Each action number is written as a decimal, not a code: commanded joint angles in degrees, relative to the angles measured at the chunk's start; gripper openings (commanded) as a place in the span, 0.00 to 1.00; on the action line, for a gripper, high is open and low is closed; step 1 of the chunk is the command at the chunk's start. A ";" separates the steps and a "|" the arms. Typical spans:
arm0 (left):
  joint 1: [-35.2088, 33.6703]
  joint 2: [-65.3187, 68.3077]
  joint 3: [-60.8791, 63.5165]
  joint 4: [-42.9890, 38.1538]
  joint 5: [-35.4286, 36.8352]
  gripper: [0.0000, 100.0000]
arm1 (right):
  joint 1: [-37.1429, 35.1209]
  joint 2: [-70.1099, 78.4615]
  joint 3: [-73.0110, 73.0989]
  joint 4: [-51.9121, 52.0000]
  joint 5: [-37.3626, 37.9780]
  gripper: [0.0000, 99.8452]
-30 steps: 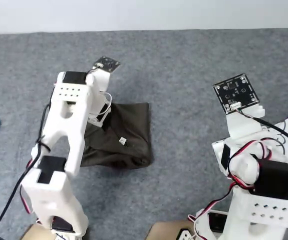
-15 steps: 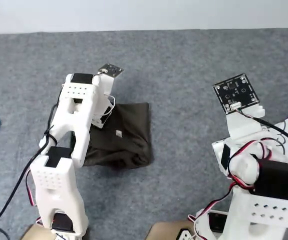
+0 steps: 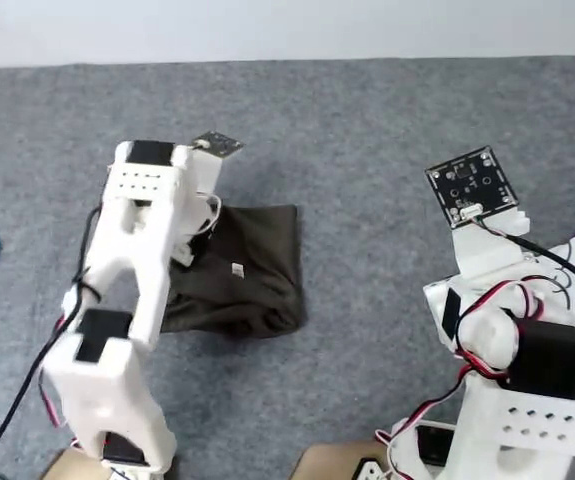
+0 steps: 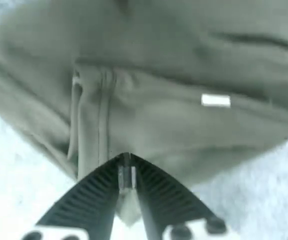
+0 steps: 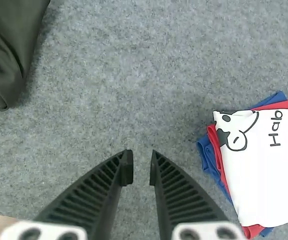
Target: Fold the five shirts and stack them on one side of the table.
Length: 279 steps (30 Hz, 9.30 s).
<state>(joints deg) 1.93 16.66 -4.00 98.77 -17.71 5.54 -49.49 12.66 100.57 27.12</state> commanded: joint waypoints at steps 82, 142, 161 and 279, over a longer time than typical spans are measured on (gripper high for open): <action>-6.42 -23.47 29.93 -15.65 -3.25 0.13 | 0.57 1.89 2.81 -0.22 2.20 0.08; -12.66 -26.81 33.45 -8.35 -12.84 0.01 | -7.52 9.45 2.64 -0.31 1.76 0.07; -11.69 -16.44 11.03 -14.68 -0.70 0.01 | -7.25 8.92 2.64 0.66 1.76 0.07; -56.53 -57.05 33.54 -10.46 0.53 0.05 | -50.15 72.13 -17.05 -17.01 -4.04 0.01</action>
<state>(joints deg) -54.59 -38.81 29.67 89.36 -17.71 -43.60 20.75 -1.32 84.22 22.55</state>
